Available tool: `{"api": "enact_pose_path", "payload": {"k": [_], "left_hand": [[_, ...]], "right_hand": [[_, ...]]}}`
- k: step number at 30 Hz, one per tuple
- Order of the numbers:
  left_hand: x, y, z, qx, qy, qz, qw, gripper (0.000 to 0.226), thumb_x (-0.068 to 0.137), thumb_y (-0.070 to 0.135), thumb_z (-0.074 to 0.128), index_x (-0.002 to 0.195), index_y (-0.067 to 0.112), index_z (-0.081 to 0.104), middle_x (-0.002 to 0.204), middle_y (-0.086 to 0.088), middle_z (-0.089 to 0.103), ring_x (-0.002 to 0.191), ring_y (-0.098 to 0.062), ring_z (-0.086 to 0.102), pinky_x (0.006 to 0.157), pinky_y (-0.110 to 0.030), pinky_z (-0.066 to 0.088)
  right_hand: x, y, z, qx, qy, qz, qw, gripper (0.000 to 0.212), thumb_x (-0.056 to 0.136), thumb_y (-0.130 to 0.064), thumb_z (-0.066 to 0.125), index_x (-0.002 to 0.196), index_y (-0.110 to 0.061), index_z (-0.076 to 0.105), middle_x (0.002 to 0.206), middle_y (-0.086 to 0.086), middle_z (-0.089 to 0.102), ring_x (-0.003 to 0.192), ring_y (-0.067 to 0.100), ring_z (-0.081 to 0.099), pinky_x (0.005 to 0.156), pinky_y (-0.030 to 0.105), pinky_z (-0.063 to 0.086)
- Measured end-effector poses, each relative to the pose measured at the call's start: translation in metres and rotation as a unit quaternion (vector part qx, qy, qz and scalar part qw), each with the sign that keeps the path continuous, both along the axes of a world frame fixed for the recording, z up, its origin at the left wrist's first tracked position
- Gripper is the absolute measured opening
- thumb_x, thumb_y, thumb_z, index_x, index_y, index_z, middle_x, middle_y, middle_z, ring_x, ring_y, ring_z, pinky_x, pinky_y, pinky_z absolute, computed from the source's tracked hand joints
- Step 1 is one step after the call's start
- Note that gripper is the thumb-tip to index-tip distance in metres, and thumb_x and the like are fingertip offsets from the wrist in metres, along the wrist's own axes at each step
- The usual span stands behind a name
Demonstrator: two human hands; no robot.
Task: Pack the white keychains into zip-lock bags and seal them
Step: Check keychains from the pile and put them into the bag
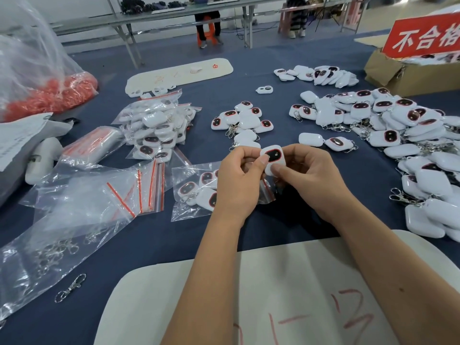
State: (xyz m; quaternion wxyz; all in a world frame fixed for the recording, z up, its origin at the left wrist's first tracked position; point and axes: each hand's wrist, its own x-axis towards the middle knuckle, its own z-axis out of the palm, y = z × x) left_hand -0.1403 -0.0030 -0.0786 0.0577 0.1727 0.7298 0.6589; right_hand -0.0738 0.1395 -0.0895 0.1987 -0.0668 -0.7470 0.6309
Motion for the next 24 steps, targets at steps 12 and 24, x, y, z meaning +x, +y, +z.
{"api": "enact_pose_path", "payload": {"k": [12, 24], "left_hand": [[0.002, 0.003, -0.010, -0.151, 0.129, 0.140, 0.970, 0.028, 0.083, 0.023, 0.081, 0.080, 0.015, 0.055, 0.071, 0.004, 0.060, 0.070, -0.018, 0.058, 0.068, -0.034, 0.050], [0.000, -0.004, -0.001, -0.129, 0.089, 0.145, 0.977, 0.014, 0.082, 0.006, 0.070, 0.072, 0.016, 0.071, 0.063, 0.003, 0.068, 0.061, -0.013, 0.066, 0.062, -0.025, 0.054]], "right_hand": [[-0.002, 0.001, -0.002, 0.011, -0.019, -0.081, 0.996, 0.015, 0.093, -0.007, 0.076, 0.102, -0.020, 0.076, 0.086, -0.001, 0.080, 0.072, 0.008, 0.071, 0.072, 0.022, 0.059], [-0.007, -0.018, 0.001, -0.209, 0.061, -0.037, 0.975, 0.012, 0.102, -0.008, 0.066, 0.107, 0.001, 0.059, 0.094, 0.018, 0.077, 0.089, 0.032, 0.078, 0.080, 0.034, 0.064]]}}
